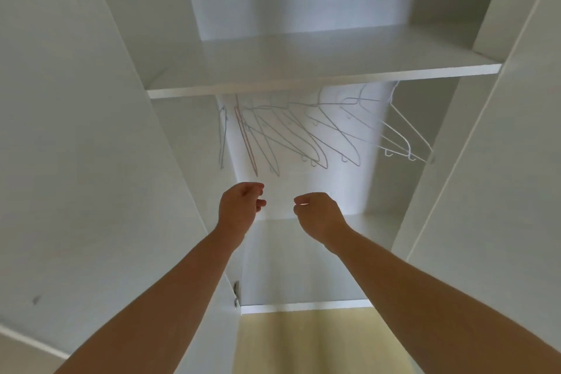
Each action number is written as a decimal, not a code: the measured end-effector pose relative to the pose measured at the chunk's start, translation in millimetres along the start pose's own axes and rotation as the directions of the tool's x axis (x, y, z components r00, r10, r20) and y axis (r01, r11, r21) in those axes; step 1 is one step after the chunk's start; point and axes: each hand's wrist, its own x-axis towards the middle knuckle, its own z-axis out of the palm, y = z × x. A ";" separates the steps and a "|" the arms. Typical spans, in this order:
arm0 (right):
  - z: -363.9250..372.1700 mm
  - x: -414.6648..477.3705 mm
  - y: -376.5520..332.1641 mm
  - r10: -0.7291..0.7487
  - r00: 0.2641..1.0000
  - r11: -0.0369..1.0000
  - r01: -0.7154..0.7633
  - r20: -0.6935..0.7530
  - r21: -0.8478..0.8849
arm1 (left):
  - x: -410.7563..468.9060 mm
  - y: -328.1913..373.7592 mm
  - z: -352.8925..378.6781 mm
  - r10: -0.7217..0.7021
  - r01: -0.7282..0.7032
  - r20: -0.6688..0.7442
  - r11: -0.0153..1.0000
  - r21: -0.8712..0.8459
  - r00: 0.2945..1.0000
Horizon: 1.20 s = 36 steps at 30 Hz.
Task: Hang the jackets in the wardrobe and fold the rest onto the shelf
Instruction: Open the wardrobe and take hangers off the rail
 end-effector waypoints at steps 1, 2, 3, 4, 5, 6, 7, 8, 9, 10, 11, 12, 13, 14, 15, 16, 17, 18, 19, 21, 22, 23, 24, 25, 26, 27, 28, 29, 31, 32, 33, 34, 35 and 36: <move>11.0 11.8 -6.6 -0.009 1.000 1.000 0.009 0.018 0.001 | 12.9 -3.2 -10.8 -0.010 0.011 -0.036 1.000 0.007 0.999; 21.2 23.2 -12.6 -0.015 0.999 1.000 0.016 0.031 -0.006 | 25.4 -6.6 -20.4 -0.024 0.025 -0.071 1.000 0.010 0.997; 30.1 34.1 -18.9 -0.025 0.999 0.999 0.026 0.041 -0.024 | 37.6 -9.5 -28.5 -0.039 0.040 -0.106 0.999 0.012 0.994; 38.1 45.6 -24.3 -0.040 0.998 0.998 0.043 0.054 -0.052 | 49.6 -11.5 -34.7 -0.050 0.052 -0.136 0.999 0.012 0.989; 45.5 58.2 -29.0 -0.065 0.995 0.992 0.072 0.074 -0.100 | 61.7 -13.1 -39.2 -0.059 0.062 -0.161 0.998 0.015 0.985; 51.8 71.5 -33.5 -0.096 0.990 0.979 0.113 0.104 -0.169 | 74.6 -14.8 -42.3 -0.066 0.071 -0.181 0.997 0.023 0.981; 56.7 84.0 -37.9 -0.126 0.983 0.959 0.155 0.135 -0.236 | 87.4 -16.3 -44.1 -0.072 0.081 -0.194 0.996 0.038 0.978; 60.5 96.6 -42.1 -0.153 0.976 0.941 0.191 0.152 -0.281 | 100.2 -17.9 -44.9 -0.078 0.092 -0.202 0.994 0.059 0.976; 63.5 109.4 -45.6 -0.175 0.971 0.925 0.219 0.162 -0.311 | 113.2 -19.4 -44.8 -0.086 0.106 -0.205 0.991 0.087 0.975; 65.5 122.4 -48.3 -0.194 0.968 0.915 0.236 0.157 -0.326 | 126.2 -21.1 -44.1 -0.096 0.123 -0.206 0.985 0.122 0.974; 66.6 135.5 -51.0 -0.205 0.969 0.917 0.239 0.137 -0.318 | 140.2 -22.8 -43.1 -0.106 0.142 -0.207 0.975 0.168 0.972; 67.1 149.0 -53.8 -0.208 0.972 0.926 0.232 0.110 -0.298 | 154.4 -24.2 -42.0 -0.120 0.166 -0.209 0.962 0.218 0.970; 67.6 163.4 -56.4 -0.211 0.973 0.930 0.229 0.090 -0.289 | 168.7 -25.1 -40.7 -0.145 0.199 -0.214 0.945 0.259 0.966; 68.3 177.9 -59.3 -0.217 0.973 0.926 0.232 0.083 -0.297 | 183.6 -26.0 -39.6 -0.181 0.240 -0.219 0.928 0.285 0.959; 68.8 191.9 -62.3 -0.227 0.971 0.918 0.240 0.079 -0.315 | 198.2 -26.4 -38.1 -0.219 0.279 -0.217 0.910 0.305 0.951; 69.3 205.0 -65.6 -0.236 0.969 0.908 0.246 0.071 -0.338 | 212.3 -26.9 -36.8 -0.251 0.310 -0.210 0.892 0.328 0.945; 70.0 217.2 -68.6 -0.248 0.967 0.897 0.253 0.062 -0.362 | 225.2 -27.8 -35.2 -0.270 0.328 -0.203 0.873 0.361 0.941; 70.9 229.4 -71.3 -0.259 0.964 0.886 0.260 0.055 -0.385 | 237.6 -29.0 -33.0 -0.282 0.341 -0.200 0.850 0.402 0.938; 72.1 240.2 -73.6 -0.266 0.962 0.874 0.265 0.054 -0.407 | 247.9 -30.2 -30.6 -0.287 0.348 -0.200 0.824 0.447 0.937; 76.6 261.1 -77.2 -0.270 0.961 0.851 0.266 0.059 -0.453 | 264.6 -33.1 -25.9 -0.304 0.361 -0.195 0.786 0.502 0.932; 80.1 271.5 -78.6 -0.267 0.962 0.841 0.262 0.059 -0.473 | 272.2 -35.0 -23.7 -0.312 0.362 -0.185 0.777 0.515 0.932; 84.1 281.3 -79.6 -0.258 0.965 0.837 0.252 0.055 -0.486 | 279.4 -37.3 -21.9 -0.315 0.359 -0.175 0.772 0.525 0.933; 88.6 290.7 -80.5 -0.240 0.969 0.838 0.233 0.051 -0.493 | 286.4 -40.3 -20.9 -0.312 0.351 -0.165 0.772 0.530 0.936; 92.9 298.7 -81.0 -0.210 0.976 0.842 0.207 0.051 -0.498 | 291.9 -43.0 -20.2 -0.299 0.332 -0.152 0.775 0.538 0.942; 97.1 305.1 -81.1 -0.169 0.984 0.848 0.175 0.058 -0.501 | 295.8 -46.1 -20.1 -0.278 0.305 -0.135 0.778 0.549 0.951; 101.2 310.3 -80.5 -0.122 0.990 0.855 0.141 0.071 -0.499 | 298.9 -50.0 -20.3 -0.252 0.273 -0.116 0.783 0.559 0.961; 104.5 314.4 -78.8 -0.084 0.993 0.859 0.116 0.086 -0.498 | 301.3 -53.4 -19.9 -0.231 0.247 -0.100 0.792 0.558 0.968; 107.2 317.4 -75.9 -0.063 0.993 0.858 0.105 0.100 -0.502 | 302.7 -57.3 -19.3 -0.211 0.223 -0.087 0.806 0.548 0.974; 110.8 321.4 -70.6 -0.071 0.993 0.854 0.110 0.094 -0.508 | 305.2 -63.4 -18.5 -0.189 0.195 -0.065 0.836 0.513 0.980; 111.4 322.8 -69.2 -0.092 0.993 0.857 0.118 0.077 -0.501 | 306.4 -64.6 -18.3 -0.195 0.196 -0.052 0.857 0.477 0.979; 111.2 323.1 -68.0 -0.115 0.992 0.865 0.129 0.058 -0.484 | 307.1 -65.1 -18.2 -0.206 0.202 -0.039 0.877 0.437 0.978; 110.4 323.6 -67.0 -0.138 0.990 0.876 0.139 0.037 -0.462 | 307.4 -65.4 -18.2 -0.214 0.207 -0.027 0.891 0.404 0.976; 109.0 324.2 -66.2 -0.154 0.988 0.887 0.144 0.011 -0.438 | 307.6 -64.9 -17.7 -0.216 0.205 -0.015 0.902 0.380 0.976; 106.8 324.6 -64.8 -0.162 0.987 0.899 0.141 -0.016 -0.415 | 307.1 -64.0 -16.8 -0.214 0.200 -0.002 0.911 0.362 0.977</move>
